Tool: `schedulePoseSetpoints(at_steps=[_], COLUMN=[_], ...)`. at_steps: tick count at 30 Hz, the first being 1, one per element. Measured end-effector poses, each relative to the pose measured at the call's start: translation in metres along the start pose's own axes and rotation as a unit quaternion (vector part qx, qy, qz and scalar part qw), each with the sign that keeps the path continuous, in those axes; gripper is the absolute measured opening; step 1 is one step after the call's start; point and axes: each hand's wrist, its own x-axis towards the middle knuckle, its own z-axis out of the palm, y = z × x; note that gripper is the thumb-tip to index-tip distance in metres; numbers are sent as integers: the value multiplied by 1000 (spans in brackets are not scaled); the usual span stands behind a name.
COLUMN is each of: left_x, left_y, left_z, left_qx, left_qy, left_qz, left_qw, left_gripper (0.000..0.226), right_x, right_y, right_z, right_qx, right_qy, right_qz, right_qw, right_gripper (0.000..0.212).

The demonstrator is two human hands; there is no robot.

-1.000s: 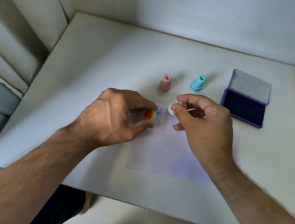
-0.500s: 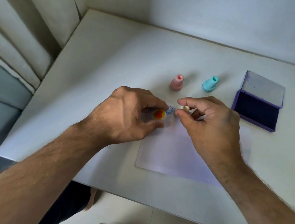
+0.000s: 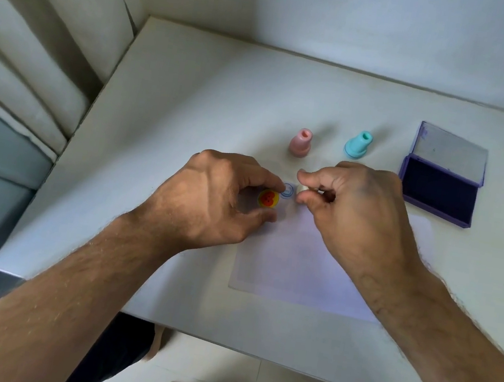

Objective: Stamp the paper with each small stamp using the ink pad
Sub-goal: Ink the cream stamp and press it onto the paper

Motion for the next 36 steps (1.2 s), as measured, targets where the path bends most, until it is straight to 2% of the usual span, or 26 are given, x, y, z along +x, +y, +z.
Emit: schedulePoseSetpoints(at_steps=[6, 21, 28, 32, 36], left_x=[-2, -2, 5, 10, 15], left_y=[2, 10, 11, 17, 21], left_z=[-1, -4, -11, -18, -21], left_qx=[16, 15, -47, -126, -236], left_qy=[-5, -16, -44, -5, 46], left_qz=[-3, -28, -84, -112, -105], left_qw=[1000, 999, 994, 986, 965], left_gripper=[30, 29, 23, 19, 22], right_x=[3, 0, 1, 6, 18], right_y=[-4, -6, -4, -4, -3], right_z=[-3, -2, -4, -9, -23], right_qx=[-12, -39, -26, 49, 216], right_qy=[-28, -40, -22, -15, 63], right_qz=[11, -12, -9, 81, 169], right_qw=[999, 998, 999, 995, 959], right_gripper=[18, 24, 19, 19, 12])
